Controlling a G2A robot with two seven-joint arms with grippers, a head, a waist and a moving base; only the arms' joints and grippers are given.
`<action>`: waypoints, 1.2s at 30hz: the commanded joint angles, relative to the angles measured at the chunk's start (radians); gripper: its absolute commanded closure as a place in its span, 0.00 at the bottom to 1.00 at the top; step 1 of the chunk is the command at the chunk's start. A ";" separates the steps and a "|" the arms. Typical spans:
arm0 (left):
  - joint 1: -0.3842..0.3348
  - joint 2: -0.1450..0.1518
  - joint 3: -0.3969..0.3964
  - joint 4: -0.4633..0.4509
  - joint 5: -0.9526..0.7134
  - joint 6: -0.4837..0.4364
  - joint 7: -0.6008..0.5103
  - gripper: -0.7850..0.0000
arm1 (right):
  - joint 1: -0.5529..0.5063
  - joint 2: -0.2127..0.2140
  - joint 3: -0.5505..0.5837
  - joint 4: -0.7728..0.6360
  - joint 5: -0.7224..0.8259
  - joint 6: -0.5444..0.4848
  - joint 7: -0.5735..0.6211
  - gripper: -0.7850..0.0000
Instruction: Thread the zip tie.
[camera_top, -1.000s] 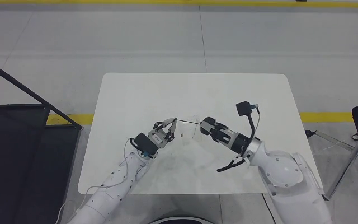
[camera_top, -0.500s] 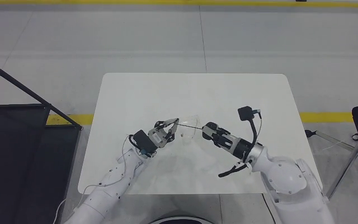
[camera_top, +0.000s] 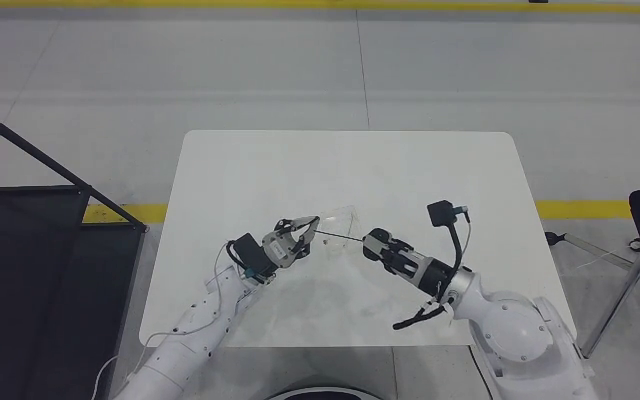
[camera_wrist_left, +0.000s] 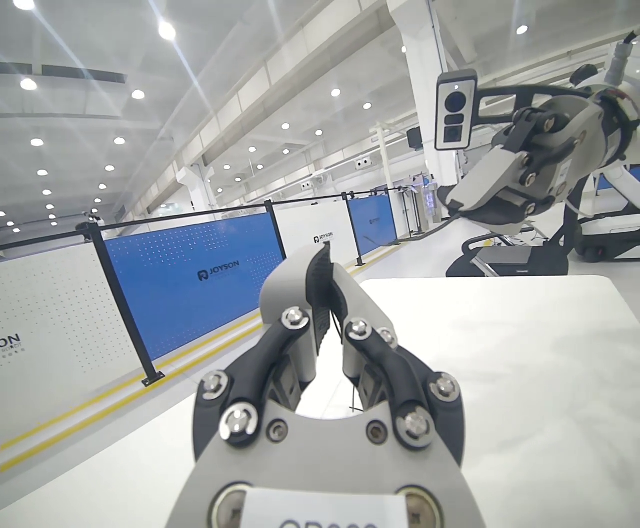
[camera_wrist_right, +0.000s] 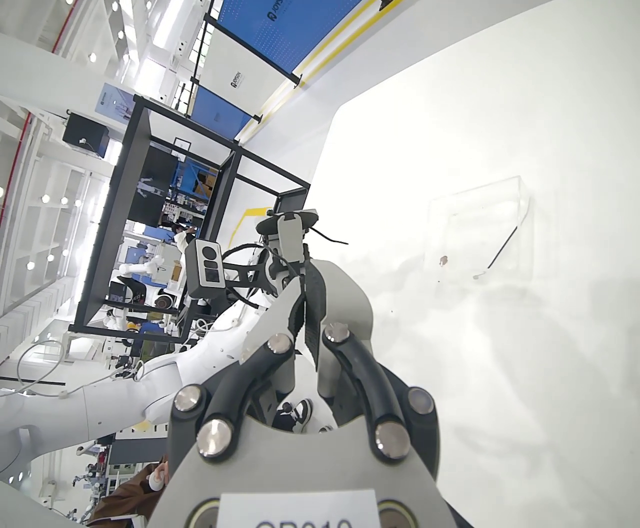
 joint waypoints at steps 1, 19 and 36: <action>0.000 0.000 0.000 0.000 0.000 0.000 0.000 1.00 | 0.000 0.000 0.000 0.000 0.000 0.000 0.000 1.00; 0.000 0.000 0.000 0.000 0.000 0.000 0.000 1.00 | 0.043 -0.005 -0.020 0.030 0.050 0.085 -0.028 1.00; 0.000 0.000 0.000 0.000 0.000 0.000 0.000 1.00 | 0.025 -0.003 -0.014 0.026 0.055 0.060 -0.043 1.00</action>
